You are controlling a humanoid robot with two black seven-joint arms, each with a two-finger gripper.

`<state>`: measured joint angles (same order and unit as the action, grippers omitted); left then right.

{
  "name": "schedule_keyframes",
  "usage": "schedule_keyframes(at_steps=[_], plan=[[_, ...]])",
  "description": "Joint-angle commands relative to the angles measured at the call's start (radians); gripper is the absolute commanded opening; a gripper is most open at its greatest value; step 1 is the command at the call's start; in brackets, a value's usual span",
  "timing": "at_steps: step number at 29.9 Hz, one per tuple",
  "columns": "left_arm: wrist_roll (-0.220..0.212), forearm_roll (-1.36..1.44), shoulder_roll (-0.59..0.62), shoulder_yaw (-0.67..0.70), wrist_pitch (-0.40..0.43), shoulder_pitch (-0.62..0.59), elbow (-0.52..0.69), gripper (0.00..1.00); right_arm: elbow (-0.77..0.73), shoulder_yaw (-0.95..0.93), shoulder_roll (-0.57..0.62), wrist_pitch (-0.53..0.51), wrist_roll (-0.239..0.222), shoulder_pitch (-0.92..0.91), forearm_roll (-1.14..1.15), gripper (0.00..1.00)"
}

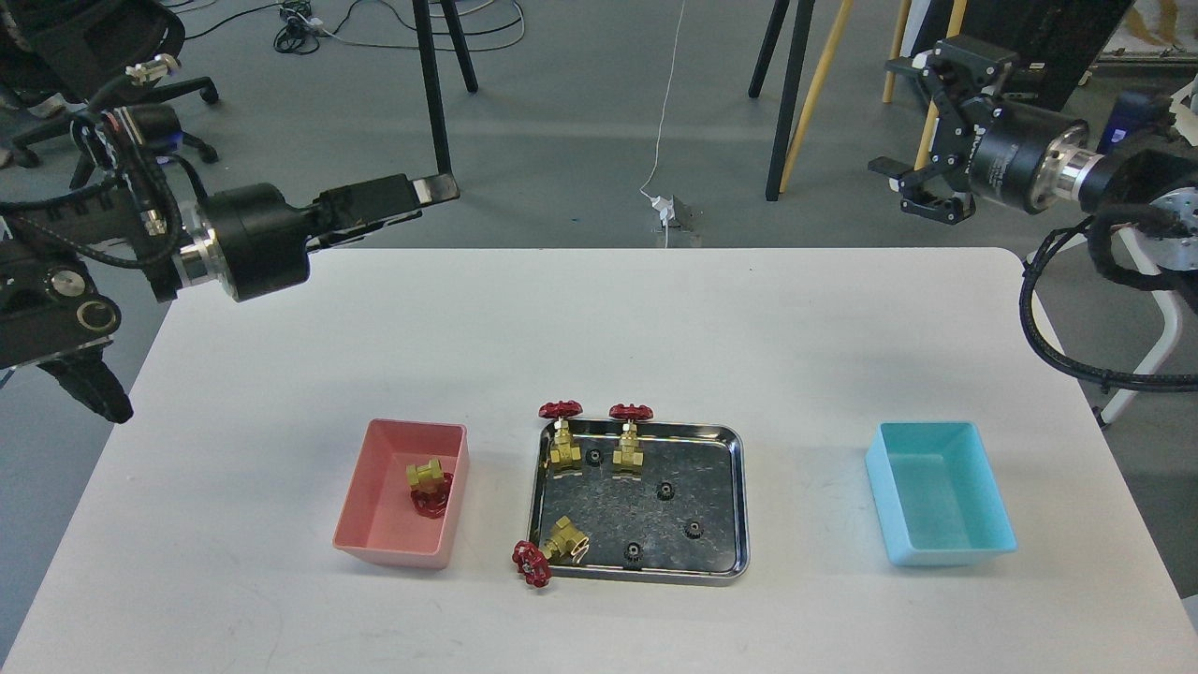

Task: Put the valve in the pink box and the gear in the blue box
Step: 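Reach the right gripper down to a dark gear on the tray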

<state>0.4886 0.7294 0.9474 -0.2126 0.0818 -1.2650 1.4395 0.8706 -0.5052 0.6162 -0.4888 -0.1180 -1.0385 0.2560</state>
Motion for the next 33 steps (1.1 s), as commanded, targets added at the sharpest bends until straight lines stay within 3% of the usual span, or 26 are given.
schedule_keyframes(at_steps=[1,10,17,27,30,33], plan=[[0.000,-0.215,-0.007,0.068,0.048,0.013,0.061,0.88,0.093,0.077,0.001,0.000,-0.003,-0.044,0.187,0.99],[0.000,-0.358,-0.174,0.341,0.070,0.120,0.055,0.89,0.433,0.621,0.001,0.000,-0.002,-0.328,0.419,0.99],[0.000,-0.413,-0.355,0.485,0.070,0.187,-0.056,0.89,0.628,0.957,-0.090,0.000,-0.002,-0.540,0.561,0.99],[0.000,-0.441,-0.498,0.541,0.072,0.236,-0.182,0.91,0.513,1.105,-0.366,0.000,-0.009,-0.549,0.643,0.97],[0.000,-0.438,-0.499,0.541,0.072,0.256,-0.183,0.92,0.446,1.120,-0.446,0.000,-0.029,-0.543,0.644,0.92],[0.000,-0.438,-0.499,0.541,0.070,0.274,-0.183,0.92,0.424,1.149,-0.506,0.000,-0.055,-0.543,0.644,0.81]])
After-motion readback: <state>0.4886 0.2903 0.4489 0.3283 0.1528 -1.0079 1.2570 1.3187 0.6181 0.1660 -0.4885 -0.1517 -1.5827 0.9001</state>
